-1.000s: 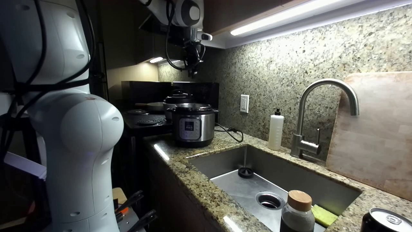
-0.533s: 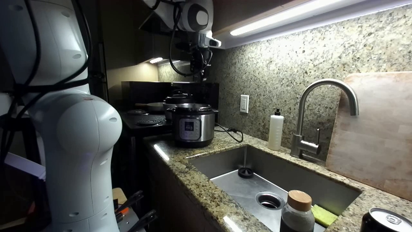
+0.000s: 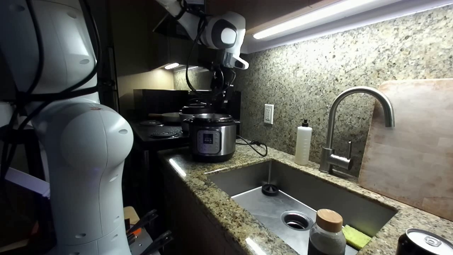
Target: Remove the metal bowl from the cooker and put it in the sink
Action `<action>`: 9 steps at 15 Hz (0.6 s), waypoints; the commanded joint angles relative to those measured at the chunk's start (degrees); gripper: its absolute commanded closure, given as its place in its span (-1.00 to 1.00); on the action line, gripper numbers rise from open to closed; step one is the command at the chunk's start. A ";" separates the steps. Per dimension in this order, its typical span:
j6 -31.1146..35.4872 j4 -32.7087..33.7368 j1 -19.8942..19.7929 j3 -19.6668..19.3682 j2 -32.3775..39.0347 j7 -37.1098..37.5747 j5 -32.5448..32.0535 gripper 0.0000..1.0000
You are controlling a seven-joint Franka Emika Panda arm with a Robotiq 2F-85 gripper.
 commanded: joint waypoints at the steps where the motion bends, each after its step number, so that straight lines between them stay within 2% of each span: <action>1: 1.50 -3.70 -0.54 -0.74 0.00 -6.55 6.87 -1.00; 4: 1.11 -4.51 -0.43 -1.27 1.04 -11.59 11.68 -1.00; 9: 0.48 -3.96 -0.52 -1.09 3.13 -16.26 15.47 -1.00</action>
